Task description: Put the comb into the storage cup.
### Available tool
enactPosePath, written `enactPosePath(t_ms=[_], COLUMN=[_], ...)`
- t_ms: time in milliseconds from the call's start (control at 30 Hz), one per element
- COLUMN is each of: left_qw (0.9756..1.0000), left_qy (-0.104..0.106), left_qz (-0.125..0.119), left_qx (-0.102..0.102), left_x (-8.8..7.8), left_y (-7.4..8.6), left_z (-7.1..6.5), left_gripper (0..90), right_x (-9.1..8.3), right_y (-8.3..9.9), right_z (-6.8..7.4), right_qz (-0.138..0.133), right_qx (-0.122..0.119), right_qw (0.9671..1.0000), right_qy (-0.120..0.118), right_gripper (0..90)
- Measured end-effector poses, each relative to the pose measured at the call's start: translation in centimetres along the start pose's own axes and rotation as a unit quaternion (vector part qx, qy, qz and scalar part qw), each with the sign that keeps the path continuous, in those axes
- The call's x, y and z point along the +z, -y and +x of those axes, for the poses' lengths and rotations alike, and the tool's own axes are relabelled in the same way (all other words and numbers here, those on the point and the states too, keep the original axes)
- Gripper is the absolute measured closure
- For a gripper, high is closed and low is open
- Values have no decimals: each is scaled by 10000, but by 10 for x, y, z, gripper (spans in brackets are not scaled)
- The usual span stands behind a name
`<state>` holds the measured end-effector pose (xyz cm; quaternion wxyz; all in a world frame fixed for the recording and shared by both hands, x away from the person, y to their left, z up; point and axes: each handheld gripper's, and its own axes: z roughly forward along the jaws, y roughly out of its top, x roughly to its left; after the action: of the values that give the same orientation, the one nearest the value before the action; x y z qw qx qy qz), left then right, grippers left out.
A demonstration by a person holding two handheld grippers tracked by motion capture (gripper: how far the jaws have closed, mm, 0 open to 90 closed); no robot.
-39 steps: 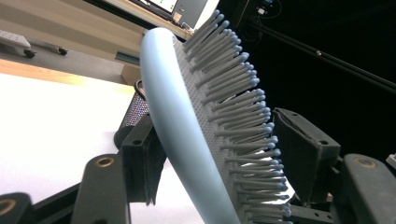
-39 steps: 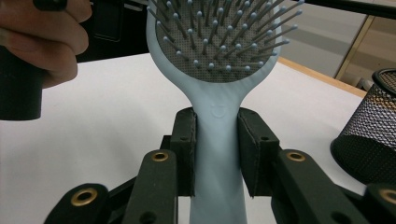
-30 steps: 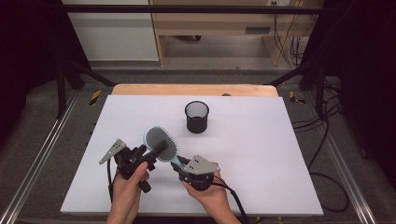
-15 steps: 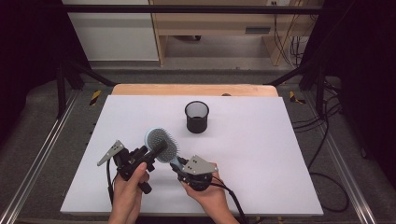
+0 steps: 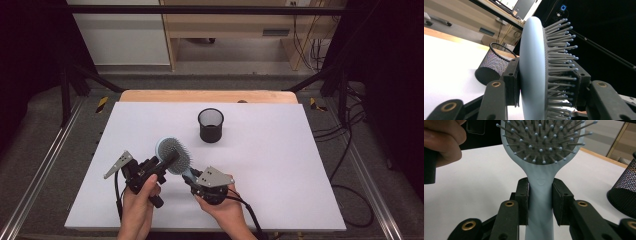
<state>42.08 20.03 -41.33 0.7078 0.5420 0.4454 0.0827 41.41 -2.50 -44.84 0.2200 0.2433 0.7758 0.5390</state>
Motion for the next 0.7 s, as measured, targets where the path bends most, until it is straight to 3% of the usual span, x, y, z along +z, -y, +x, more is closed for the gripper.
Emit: enactPosePath(t_ms=[133,367,700], left_qw=[10000,10000,9995], left_qy=[9,-6,-129], left_qz=[-21,-81,-281], left_qx=[23,35,8], left_x=[0,-2,-8], left_y=[0,-1,-7], left_z=[0,1,8], left_gripper=[522,522,521], right_x=[1,3,4], right_y=[0,0,0], right_z=[-1,-1,-5], right_qz=[-4,-31,55], right_qx=[66,202,430], right_qw=[10000,9998,9991], right_qy=[-57,-5,28], right_gripper=[670,458,285])
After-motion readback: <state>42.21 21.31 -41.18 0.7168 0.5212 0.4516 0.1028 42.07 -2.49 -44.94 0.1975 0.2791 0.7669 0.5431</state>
